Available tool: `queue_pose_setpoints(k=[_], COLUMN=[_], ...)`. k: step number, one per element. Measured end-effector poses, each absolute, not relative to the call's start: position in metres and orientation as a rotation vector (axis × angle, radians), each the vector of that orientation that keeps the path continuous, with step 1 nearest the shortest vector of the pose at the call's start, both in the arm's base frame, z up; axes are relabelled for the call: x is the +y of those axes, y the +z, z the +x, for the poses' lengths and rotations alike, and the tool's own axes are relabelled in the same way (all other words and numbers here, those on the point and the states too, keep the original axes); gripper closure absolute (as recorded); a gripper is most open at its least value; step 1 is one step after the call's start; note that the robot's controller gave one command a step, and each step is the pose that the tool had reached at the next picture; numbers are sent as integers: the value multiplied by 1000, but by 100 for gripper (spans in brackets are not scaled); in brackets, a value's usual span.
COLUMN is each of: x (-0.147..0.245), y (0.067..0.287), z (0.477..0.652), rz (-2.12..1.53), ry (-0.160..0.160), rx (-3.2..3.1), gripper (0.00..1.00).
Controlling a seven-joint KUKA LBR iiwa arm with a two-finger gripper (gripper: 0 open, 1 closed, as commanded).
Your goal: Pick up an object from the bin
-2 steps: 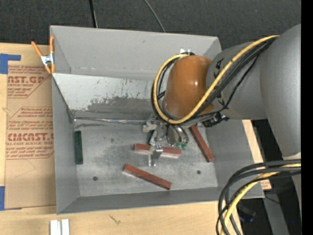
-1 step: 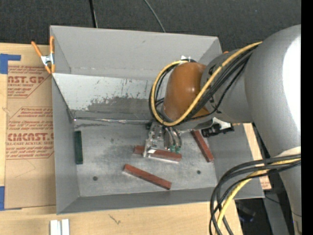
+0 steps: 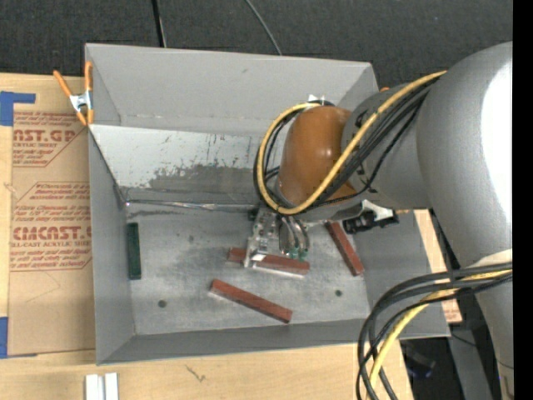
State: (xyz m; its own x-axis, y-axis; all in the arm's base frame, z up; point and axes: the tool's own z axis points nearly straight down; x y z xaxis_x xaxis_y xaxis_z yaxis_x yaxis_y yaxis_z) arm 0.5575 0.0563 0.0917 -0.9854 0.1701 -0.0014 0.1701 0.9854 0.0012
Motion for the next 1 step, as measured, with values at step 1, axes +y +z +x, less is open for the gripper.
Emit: queue_pose_setpoints(k=[1], x=[63], y=[220], z=[570], rz=[228], ry=[2], rx=[3131], gripper=[100])
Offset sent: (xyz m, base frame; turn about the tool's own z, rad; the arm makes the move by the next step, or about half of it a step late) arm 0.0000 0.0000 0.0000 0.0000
